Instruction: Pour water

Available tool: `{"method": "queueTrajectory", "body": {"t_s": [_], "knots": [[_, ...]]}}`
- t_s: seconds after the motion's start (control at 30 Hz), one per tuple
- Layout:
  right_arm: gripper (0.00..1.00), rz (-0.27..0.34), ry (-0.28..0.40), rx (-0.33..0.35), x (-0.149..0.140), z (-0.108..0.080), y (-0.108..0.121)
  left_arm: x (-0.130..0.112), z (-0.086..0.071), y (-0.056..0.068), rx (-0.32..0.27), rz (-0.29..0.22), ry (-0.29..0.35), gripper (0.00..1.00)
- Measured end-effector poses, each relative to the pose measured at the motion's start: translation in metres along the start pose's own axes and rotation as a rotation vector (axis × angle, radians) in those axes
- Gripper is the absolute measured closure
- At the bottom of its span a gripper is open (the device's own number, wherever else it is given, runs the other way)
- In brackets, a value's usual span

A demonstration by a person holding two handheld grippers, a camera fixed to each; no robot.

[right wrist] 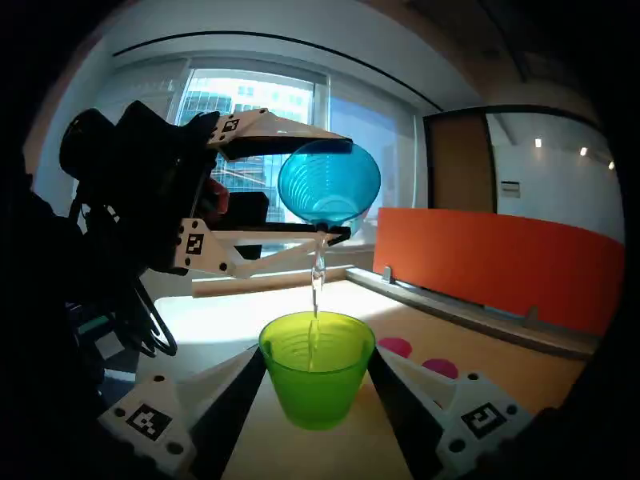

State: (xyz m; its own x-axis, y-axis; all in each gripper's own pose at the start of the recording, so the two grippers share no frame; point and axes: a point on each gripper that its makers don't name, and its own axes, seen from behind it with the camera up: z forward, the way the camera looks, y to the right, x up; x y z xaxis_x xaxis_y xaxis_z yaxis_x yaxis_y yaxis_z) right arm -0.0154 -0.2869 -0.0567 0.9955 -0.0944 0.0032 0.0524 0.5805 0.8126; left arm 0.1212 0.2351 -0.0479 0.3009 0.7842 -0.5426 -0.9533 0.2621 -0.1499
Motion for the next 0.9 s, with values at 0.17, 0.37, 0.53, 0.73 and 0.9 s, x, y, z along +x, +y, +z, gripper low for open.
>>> {"method": "queueTrajectory", "body": {"t_s": [0.17,0.37,0.53,0.73,0.9], "knots": [[0.11,0.0,-0.001,0.0,0.0,0.0013,0.0012,-0.0003,0.0005,-0.0005,-0.004,0.016,0.004,0.12],[0.11,0.001,-0.001,0.0,-0.0003,0.0032,0.0027,-0.0001,0.001,-0.0004,-0.004,0.028,0.012,0.12],[0.11,-0.001,-0.002,0.001,-0.0003,0.0047,0.0034,-0.0005,0.0013,0.0004,-0.008,0.042,0.017,0.12],[0.11,0.0,-0.004,0.002,-0.001,0.007,0.0043,-0.0013,0.0019,0.0015,-0.01,0.052,0.023,0.12],[0.11,0.001,-0.004,0.002,-0.0018,0.0079,0.0055,-0.0019,0.0034,0.0018,-0.01,0.072,0.029,0.12]]}}
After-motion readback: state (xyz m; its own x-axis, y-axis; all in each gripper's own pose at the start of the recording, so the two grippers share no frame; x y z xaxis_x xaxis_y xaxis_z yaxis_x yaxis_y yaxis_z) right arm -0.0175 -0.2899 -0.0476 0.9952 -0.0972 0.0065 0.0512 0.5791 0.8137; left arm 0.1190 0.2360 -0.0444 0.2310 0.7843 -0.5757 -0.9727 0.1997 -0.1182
